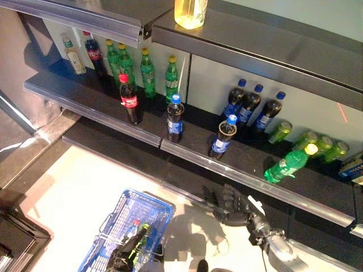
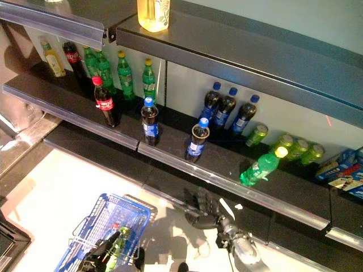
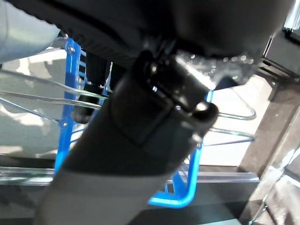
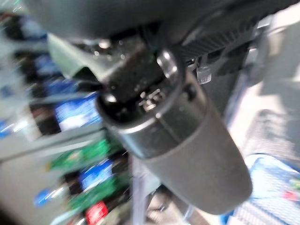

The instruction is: Pick up the drink and place into the basket.

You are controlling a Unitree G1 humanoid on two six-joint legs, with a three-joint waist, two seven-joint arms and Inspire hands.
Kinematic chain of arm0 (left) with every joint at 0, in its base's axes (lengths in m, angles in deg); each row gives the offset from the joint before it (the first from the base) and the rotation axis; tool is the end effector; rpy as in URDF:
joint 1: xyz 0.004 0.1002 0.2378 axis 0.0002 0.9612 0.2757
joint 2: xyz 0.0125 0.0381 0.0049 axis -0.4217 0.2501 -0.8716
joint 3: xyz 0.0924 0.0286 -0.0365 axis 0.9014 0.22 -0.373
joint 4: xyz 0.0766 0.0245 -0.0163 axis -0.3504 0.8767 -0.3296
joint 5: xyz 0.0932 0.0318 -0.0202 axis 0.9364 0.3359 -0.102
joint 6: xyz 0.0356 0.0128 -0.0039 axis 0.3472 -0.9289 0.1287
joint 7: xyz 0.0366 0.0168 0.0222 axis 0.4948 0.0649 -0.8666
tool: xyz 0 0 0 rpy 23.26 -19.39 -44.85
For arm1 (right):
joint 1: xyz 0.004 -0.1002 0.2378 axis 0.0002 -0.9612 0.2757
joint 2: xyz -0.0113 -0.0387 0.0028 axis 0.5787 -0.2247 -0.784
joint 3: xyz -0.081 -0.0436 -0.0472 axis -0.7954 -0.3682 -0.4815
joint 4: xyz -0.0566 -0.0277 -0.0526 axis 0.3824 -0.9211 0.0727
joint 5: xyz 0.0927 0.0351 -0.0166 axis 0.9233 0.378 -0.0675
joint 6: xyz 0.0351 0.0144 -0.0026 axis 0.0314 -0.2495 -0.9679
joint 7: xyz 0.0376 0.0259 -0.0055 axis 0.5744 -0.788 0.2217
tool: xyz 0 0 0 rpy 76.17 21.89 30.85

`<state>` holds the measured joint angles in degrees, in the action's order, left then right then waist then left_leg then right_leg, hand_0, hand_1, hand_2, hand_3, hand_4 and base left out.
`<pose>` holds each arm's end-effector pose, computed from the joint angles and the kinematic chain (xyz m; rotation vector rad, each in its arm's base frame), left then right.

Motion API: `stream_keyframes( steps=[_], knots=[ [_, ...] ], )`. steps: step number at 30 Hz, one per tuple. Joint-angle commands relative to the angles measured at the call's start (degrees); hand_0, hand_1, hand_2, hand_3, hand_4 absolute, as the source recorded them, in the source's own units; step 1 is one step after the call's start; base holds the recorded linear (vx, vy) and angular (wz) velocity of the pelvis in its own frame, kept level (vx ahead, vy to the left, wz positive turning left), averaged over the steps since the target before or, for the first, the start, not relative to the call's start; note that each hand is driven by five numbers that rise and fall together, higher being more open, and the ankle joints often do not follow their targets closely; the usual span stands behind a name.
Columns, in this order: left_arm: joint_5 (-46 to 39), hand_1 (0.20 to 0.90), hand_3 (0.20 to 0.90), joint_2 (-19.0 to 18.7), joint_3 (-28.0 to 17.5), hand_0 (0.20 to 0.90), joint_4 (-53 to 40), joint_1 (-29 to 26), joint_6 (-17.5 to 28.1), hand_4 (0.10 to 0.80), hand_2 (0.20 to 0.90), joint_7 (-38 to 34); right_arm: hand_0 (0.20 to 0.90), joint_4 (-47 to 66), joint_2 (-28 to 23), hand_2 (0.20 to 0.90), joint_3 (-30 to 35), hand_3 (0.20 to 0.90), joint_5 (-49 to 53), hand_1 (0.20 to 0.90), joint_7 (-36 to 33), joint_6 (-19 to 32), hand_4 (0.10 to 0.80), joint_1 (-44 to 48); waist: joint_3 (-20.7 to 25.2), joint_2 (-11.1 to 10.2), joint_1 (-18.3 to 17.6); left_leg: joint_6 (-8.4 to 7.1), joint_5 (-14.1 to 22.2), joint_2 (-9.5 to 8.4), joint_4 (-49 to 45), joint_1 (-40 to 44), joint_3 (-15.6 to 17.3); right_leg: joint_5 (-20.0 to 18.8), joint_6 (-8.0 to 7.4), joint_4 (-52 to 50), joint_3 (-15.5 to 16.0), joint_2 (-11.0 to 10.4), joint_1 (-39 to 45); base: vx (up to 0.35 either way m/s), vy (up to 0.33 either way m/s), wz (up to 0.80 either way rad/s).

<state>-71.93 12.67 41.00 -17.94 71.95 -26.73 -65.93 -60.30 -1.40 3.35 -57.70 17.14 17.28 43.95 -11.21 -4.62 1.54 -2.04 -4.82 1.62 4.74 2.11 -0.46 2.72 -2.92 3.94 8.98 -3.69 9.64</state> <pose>0.0767 0.2133 -0.1068 -0.7238 0.7956 0.7342 0.1495 -0.2035 0.0049 -0.0999 0.2911 0.2596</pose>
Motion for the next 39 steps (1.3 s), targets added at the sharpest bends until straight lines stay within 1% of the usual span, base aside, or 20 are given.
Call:
stream_keyframes(
  steps=[1,4,5,7,8,10,12,15,16,17,19,22,24,28,31,34,37,39],
  knots=[
    [3.8,0.300,0.200,-3.1,2.1,0.300,-4.5,2.9,4.6,0.100,0.300,2.2,0.900,11.9,-4.0,0.900,4.6,0.900,-1.6,0.900,-2.9,9.8,0.800,4.5,3.6,0.2,1.4,-2.46,2.8,4.36,-2.9,-0.5,2.6,-1.9,-4.79,-4.5,-0.7,-3.5,-4.1,0.000,0.000,0.00],
    [4.3,0.300,0.200,-2.5,2.0,0.300,-4.2,2.4,4.5,0.100,0.300,1.8,0.900,15.4,-4.6,0.900,6.4,0.900,-0.4,0.900,-6.4,10.7,0.800,7.1,3.9,0.6,1.6,-2.62,2.9,4.54,-2.6,0.1,2.7,-1.7,-4.75,-4.4,-0.2,-3.5,-3.7,0.010,0.007,0.06],
    [4.6,0.300,0.200,-2.1,1.8,0.300,-3.7,2.3,4.3,0.100,0.300,1.8,0.900,16.8,-4.4,0.900,7.5,0.900,-1.3,0.900,-9.8,10.6,0.800,8.5,4.2,0.9,1.6,-2.67,3.0,4.60,-2.4,0.4,2.8,-1.5,-4.63,-4.4,0.0,-3.5,-3.5,0.022,0.022,0.13],
    [5.2,0.300,0.200,-1.6,1.8,0.300,-3.4,2.1,4.3,0.100,0.300,1.8,0.900,17.6,-4.0,0.900,8.1,0.900,-2.8,0.900,-13.4,11.0,0.800,9.7,4.5,1.1,1.7,-2.74,3.1,4.67,-2.5,0.5,3.0,-1.2,-4.50,-4.6,0.2,-3.5,-3.4,0.033,0.039,0.08],
    [5.4,0.300,0.200,-1.2,2.1,0.300,-3.1,2.1,4.4,0.100,0.300,1.7,0.900,18.2,-3.6,0.900,8.5,0.900,-5.7,0.900,-18.0,11.9,0.800,10.8,4.6,1.4,1.9,-2.76,3.3,4.74,-2.9,0.5,3.1,-0.9,-4.33,-5.0,0.5,-3.5,-3.3,0.043,0.054,0.03],
    [5.7,0.300,0.200,-0.6,2.5,0.300,-2.3,1.8,4.4,0.100,0.300,1.7,0.900,18.2,-2.8,0.900,8.8,0.900,-7.9,0.900,-24.8,10.9,0.800,12.7,4.6,2.0,2.3,-2.85,3.5,4.67,-3.8,0.1,2.9,-0.4,-4.01,-5.9,0.9,-3.6,-3.5,0.038,0.054,0.02],
    [6.2,0.300,0.200,-0.3,2.8,0.300,-1.9,1.7,4.4,0.100,0.300,1.9,0.900,17.6,-2.4,0.900,8.7,0.900,-10.2,0.900,-29.5,10.4,0.800,13.7,4.3,2.3,2.5,-2.86,3.7,4.61,-4.5,-0.3,2.7,0.0,-3.73,-6.7,1.2,-3.6,-3.7,0.014,0.023,0.01],
    [6.7,0.300,0.200,0.1,3.4,0.300,-1.4,1.5,4.7,0.100,0.300,2.1,0.900,16.8,-1.8,0.900,8.5,0.900,-12.2,0.900,-32.6,8.5,0.800,15.3,3.9,2.7,2.9,-2.86,4.0,4.44,-5.6,-1.0,2.2,0.5,-3.36,-7.9,1.7,-3.6,-4.3,0.013,0.039,0.07],
    [6.8,0.300,0.200,0.2,3.8,0.300,-1.3,1.6,4.8,0.100,0.300,2.1,0.900,16.0,-1.8,0.900,8.3,0.900,-12.0,0.900,-34.6,7.0,0.800,16.3,3.3,3.0,3.2,-2.81,4.0,4.21,-6.4,-1.4,1.7,0.9,-2.95,-9.0,2.1,-3.5,-4.6,0.017,0.036,0.09],
    [6.8,0.300,0.200,0.2,3.8,0.300,-1.3,1.6,4.7,0.100,0.300,2.0,0.900,15.9,-1.8,0.900,8.3,0.900,-11.9,0.900,-34.8,6.8,0.800,16.5,3.2,3.1,3.2,-2.81,4.0,4.16,-6.6,-1.5,1.6,1.0,-2.89,-9.2,2.2,-3.5,-4.7,0.026,0.050,0.16],
    [7.4,0.300,0.200,0.1,4.1,0.300,-1.2,1.9,4.6,0.100,0.300,2.4,0.900,14.7,-1.6,0.900,8.4,0.900,-12.6,0.900,-38.8,5.7,0.800,17.5,2.1,3.6,3.7,-2.78,4.1,3.74,-8.3,-2.6,1.0,1.5,-2.39,-11.1,2.8,-3.5,-5.6,0.021,0.043,0.21],
    [7.6,0.300,0.200,-0.1,4.4,0.300,-1.2,1.7,4.3,0.100,0.300,2.8,0.900,14.0,-1.5,0.900,8.6,0.900,-12.1,0.900,-42.2,3.9,0.800,18.3,0.9,4.1,3.9,-2.75,4.2,3.24,-10.1,-4.1,0.5,1.9,-1.93,-12.8,3.4,-3.6,-6.6,0.009,0.035,0.19],
    [7.5,0.300,0.200,-0.1,5.4,0.300,-1.6,1.4,4.5,0.100,0.300,2.8,0.900,12.8,-0.9,0.900,8.4,0.900,-12.6,0.900,-44.4,4.1,0.800,18.9,-0.2,4.7,4.0,-2.72,4.2,2.81,-11.5,-5.4,0.1,2.2,-1.59,-14.2,3.7,-3.8,-7.8,-0.028,0.053,0.19],
    [7.3,0.300,0.200,-0.1,6.2,0.300,-1.6,1.1,4.8,0.100,0.300,3.1,0.900,11.8,-0.4,0.900,8.0,0.900,-12.3,0.900,-45.6,3.6,0.800,19.9,-1.6,5.3,3.9,-2.67,4.3,2.25,-13.0,-6.7,-0.2,2.5,-1.30,-15.7,3.8,-4.0,-9.0,-0.019,0.042,0.10],
    [6.4,0.300,0.200,-0.2,7.6,0.300,-2.6,0.2,5.5,0.100,0.300,3.1,0.900,10.2,0.5,0.900,6.8,0.900,-12.6,0.900,-46.7,4.1,0.800,21.9,-4.6,6.0,3.7,-2.53,4.6,1.41,-15.2,-8.8,-0.5,2.7,-0.99,-17.4,3.7,-4.6,-10.8,-0.066,0.059,0.02],
    [5.6,0.300,0.200,-0.4,8.3,0.300,-3.7,-0.2,5.7,0.100,0.300,2.9,0.900,9.6,0.5,0.900,6.4,0.900,-12.4,0.900,-47.6,3.9,0.800,23.2,-6.4,6.4,3.7,-2.44,4.8,1.08,-16.7,-10.4,-0.4,2.8,-0.83,-18.4,3.5,-4.8,-12.1,-0.046,0.049,-0.02],
    [3.6,0.300,0.200,-1.0,9.8,0.300,-4.7,-2.0,6.6,0.100,0.300,3.2,0.900,8.0,1.1,0.900,5.9,0.900,-12.4,0.900,-50.4,4.5,0.800,26.5,-9.5,7.0,3.5,-2.21,5.0,0.73,-18.8,-13.3,-0.5,3.0,-0.54,-20.6,3.3,-5.1,-15.1,-0.103,0.038,-0.02],
    [3.2,0.300,0.200,-1.3,10.1,0.300,-4.9,-2.5,6.7,0.100,0.300,3.6,0.900,7.6,1.2,0.900,5.9,0.900,-12.3,0.900,-51.0,4.7,0.800,27.4,-10.3,7.1,3.5,-2.13,5.0,0.56,-19.4,-14.2,-0.6,3.0,-0.48,-21.2,3.2,-5.2,-15.9,-0.076,0.013,-0.02]
  ],
)
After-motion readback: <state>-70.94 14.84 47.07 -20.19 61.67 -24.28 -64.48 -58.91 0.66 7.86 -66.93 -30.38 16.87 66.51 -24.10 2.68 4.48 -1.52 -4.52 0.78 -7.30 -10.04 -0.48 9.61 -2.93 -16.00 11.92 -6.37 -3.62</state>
